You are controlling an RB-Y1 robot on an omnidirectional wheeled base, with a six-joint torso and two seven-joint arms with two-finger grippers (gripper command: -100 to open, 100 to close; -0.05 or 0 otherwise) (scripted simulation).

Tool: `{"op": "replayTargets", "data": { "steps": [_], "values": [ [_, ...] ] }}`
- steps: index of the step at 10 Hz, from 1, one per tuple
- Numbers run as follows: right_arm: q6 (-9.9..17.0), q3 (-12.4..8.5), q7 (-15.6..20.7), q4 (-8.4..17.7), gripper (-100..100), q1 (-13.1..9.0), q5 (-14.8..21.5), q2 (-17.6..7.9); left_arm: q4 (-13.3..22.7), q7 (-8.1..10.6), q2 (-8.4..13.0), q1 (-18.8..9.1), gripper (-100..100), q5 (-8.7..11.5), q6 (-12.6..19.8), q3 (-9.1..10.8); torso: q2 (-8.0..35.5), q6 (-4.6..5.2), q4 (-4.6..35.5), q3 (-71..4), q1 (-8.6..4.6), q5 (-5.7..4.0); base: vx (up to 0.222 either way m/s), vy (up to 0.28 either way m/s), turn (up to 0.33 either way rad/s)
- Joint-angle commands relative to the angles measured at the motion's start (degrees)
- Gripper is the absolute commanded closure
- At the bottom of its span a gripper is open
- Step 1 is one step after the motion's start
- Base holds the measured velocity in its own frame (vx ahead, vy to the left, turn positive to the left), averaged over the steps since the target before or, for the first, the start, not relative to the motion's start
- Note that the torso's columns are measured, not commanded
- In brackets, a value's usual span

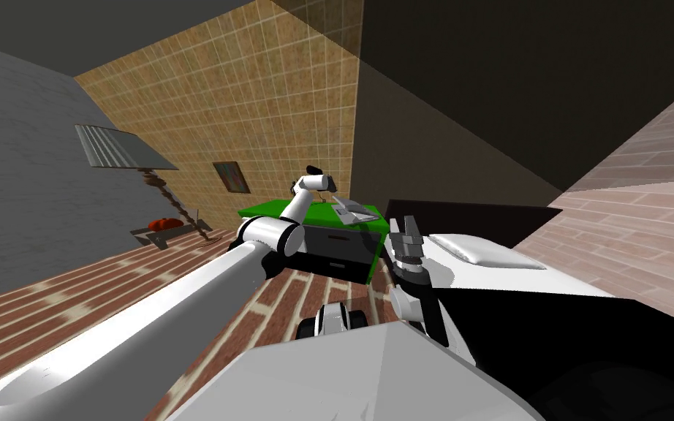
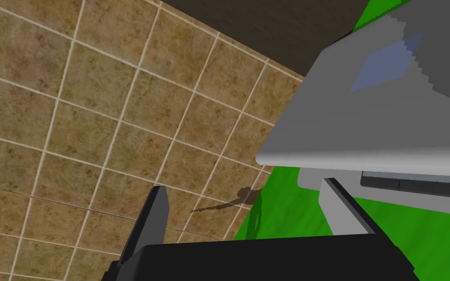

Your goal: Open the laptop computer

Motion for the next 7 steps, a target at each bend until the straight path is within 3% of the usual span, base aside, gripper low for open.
{"op": "replayTargets", "data": {
  "steps": [1,2,4,7],
  "values": [
    [0.0,0.0,0.0,0.0,0,-0.01,0.0,0.0,4.58,0.31,-0.09,-0.33,-100,-0.02,-0.95,-0.38,-0.08,0.03,-0.06,-0.04,-0.07,-0.02,-0.008,0.007,-0.033],
    [0.0,0.0,0.0,0.0,0,0.0,0.0,0.0,7.57,1.62,0.73,-3.65,-100,1.72,-4.5,-2.44,-0.16,0.02,-0.07,-0.1,-0.11,-0.04,-0.026,0.015,0.212],
    [0.0,0.0,0.0,0.0,0,0.0,0.0,0.0,7.81,1.62,0.73,-4.46,-100,1.72,-5.02,-2.44,-0.07,0.01,-0.03,-0.04,-0.04,-0.01,-0.024,0.007,0.087],
    [0.0,0.0,0.0,0.0,0,0.0,0.0,0.0,13.61,0.88,0.9,-5.52,-100,2.47,-6.35,-2.24,-0.2,0.0,-0.1,-0.13,-0.08,-0.03,-0.001,0.001,-0.006]
  ]
}}
